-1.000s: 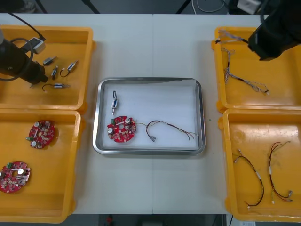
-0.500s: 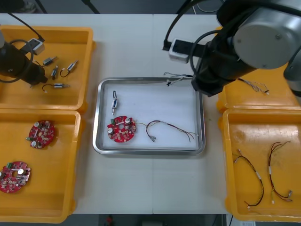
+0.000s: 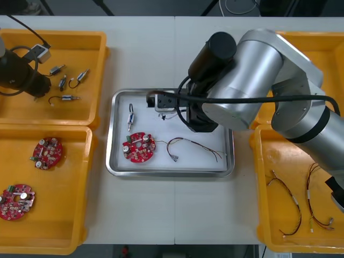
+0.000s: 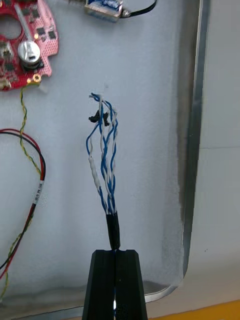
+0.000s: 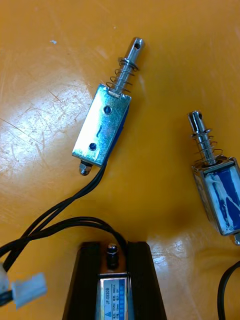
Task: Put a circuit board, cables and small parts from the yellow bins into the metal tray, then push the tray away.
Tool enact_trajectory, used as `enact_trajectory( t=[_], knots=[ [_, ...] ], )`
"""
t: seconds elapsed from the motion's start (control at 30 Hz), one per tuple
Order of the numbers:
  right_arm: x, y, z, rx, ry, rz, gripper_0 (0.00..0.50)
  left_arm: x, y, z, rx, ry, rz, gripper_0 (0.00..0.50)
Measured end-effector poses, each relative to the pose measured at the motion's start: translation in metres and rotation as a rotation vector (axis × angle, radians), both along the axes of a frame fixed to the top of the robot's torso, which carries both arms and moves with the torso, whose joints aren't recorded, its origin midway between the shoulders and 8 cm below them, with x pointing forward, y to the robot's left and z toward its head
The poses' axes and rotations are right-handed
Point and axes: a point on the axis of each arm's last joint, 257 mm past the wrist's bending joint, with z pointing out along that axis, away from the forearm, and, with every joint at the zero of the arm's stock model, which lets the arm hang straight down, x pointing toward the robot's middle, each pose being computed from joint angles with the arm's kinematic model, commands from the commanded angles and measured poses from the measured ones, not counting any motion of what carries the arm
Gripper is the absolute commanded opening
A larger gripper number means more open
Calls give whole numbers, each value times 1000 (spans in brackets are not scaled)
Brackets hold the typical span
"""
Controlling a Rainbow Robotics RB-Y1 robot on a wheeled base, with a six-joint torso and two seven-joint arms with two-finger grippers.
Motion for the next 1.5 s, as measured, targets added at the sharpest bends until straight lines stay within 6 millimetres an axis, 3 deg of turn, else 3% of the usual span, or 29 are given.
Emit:
enact_trajectory(
  t=[0.33, 0.53, 0.63, 0.73, 0.77, 0.8, 1.27, 1.5],
  knots=[
    [33, -6, -36, -60, -2, 69, 0, -13, -4, 6, -20, 44, -26, 0],
    [49, -20, -53, -103, 7, 85, 0, -32, -17, 46, 45, 111, -9, 0],
    [51, -24, -57, -106, 16, 72, 101, -39, -35, 70, -50, 116, 189, 0],
    [51, -25, -58, -106, 18, 70, 403, -45, -50, 82, -174, 116, 396, 0],
    [51, -25, -58, -106, 18, 70, 468, -47, -53, 85, -199, 118, 440, 0],
    [51, -25, -58, -106, 18, 70, 500, -49, -57, 87, -216, 121, 473, 0],
    [31, -19, -59, -99, 73, 80, 500, -91, -101, 123, -58, 155, 290, 0],
    [8, -20, -24, -116, 71, 77, 500, -107, -128, 138, -48, 134, 274, 0]
  ],
)
